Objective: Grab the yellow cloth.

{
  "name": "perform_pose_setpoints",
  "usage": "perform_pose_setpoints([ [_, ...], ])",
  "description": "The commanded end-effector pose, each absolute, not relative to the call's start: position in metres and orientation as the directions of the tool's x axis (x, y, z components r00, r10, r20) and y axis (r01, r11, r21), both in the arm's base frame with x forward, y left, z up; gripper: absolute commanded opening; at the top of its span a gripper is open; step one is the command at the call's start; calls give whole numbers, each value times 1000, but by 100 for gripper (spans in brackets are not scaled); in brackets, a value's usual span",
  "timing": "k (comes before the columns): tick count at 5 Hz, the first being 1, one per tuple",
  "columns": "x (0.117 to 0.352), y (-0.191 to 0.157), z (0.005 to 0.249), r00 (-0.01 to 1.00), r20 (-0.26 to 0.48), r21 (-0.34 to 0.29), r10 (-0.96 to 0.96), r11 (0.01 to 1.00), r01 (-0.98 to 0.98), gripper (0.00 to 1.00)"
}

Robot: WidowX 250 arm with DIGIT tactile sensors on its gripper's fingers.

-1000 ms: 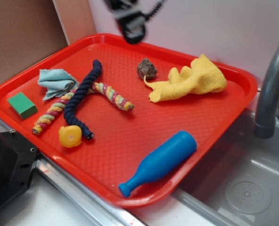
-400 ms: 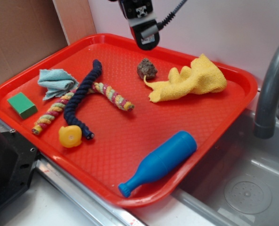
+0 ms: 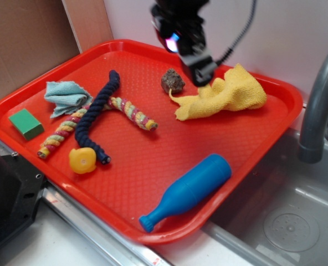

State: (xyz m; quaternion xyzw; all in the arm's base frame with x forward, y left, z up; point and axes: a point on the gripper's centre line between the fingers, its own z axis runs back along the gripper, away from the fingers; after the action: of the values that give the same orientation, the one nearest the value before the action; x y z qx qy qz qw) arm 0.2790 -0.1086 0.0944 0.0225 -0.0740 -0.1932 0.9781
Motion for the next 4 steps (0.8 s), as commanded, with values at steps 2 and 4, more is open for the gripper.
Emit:
perform_pose_setpoints([
  [2,317,-124,54,919,69,87,-388,920,382,100],
  [4,314,-127,27,932,32,37,-362,932,361,0],
])
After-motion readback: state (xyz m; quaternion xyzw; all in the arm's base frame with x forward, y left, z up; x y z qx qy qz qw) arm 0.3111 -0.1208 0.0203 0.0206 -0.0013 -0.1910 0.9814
